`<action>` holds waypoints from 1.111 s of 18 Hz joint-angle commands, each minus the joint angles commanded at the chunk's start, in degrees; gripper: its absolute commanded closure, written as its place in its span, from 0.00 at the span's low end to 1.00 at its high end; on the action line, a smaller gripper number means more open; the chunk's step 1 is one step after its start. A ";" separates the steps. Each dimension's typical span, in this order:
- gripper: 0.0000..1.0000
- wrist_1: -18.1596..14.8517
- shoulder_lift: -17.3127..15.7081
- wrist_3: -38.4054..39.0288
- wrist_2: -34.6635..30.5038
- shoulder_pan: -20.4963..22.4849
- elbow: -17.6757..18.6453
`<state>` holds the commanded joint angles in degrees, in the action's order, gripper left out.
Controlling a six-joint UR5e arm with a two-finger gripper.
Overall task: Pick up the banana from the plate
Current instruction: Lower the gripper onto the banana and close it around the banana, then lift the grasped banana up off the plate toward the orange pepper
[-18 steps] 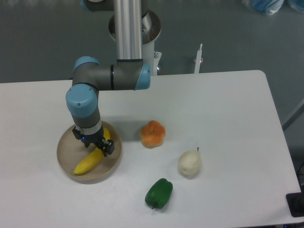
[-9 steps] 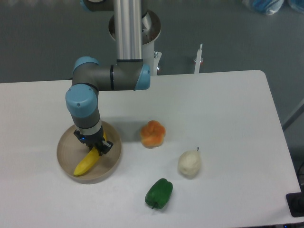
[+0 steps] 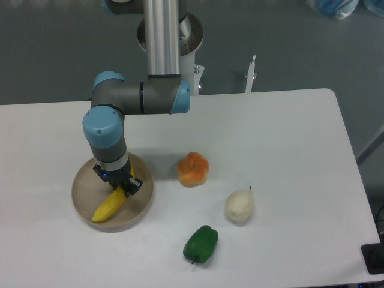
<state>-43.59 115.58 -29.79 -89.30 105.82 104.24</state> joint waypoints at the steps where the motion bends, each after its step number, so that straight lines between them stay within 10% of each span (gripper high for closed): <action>1: 0.75 -0.17 -1.05 -0.52 -0.09 0.09 0.00; 13: 0.75 -2.63 -13.88 -14.56 0.35 11.14 -0.79; 20: 0.75 -7.91 -14.24 -24.24 -0.18 22.40 -7.90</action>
<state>-51.50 101.34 -54.03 -89.47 128.22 96.33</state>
